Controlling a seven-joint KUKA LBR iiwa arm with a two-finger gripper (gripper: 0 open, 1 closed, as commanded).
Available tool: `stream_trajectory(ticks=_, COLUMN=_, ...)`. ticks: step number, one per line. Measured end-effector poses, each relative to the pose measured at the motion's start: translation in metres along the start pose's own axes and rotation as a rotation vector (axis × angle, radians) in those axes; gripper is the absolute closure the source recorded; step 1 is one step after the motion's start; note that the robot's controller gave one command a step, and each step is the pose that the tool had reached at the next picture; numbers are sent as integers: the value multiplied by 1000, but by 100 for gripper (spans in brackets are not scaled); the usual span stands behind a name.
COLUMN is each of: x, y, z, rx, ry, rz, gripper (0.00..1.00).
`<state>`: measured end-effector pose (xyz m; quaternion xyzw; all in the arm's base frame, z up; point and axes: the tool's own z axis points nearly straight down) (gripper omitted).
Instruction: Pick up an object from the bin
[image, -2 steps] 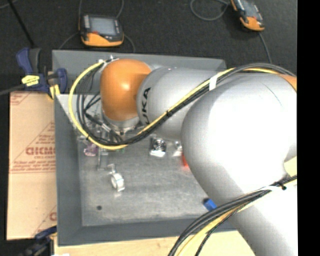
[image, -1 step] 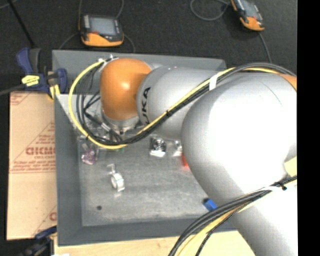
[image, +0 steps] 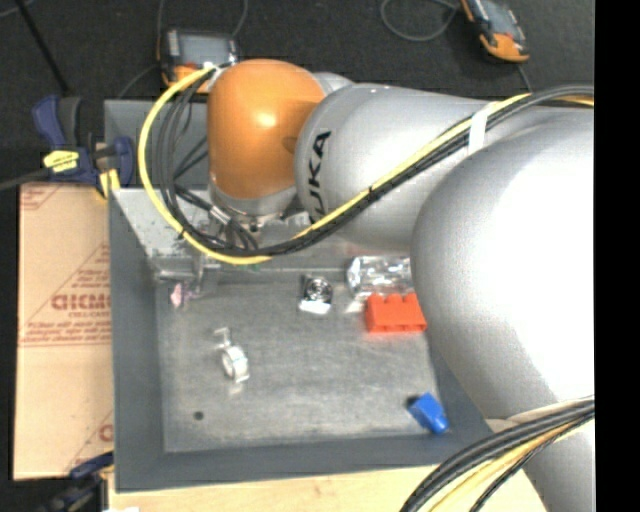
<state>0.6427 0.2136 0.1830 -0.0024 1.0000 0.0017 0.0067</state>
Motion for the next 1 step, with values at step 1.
stream_trajectory(ticks=1, x=0, y=5, z=-43, rx=2, ry=3, rz=-17, gripper=100)
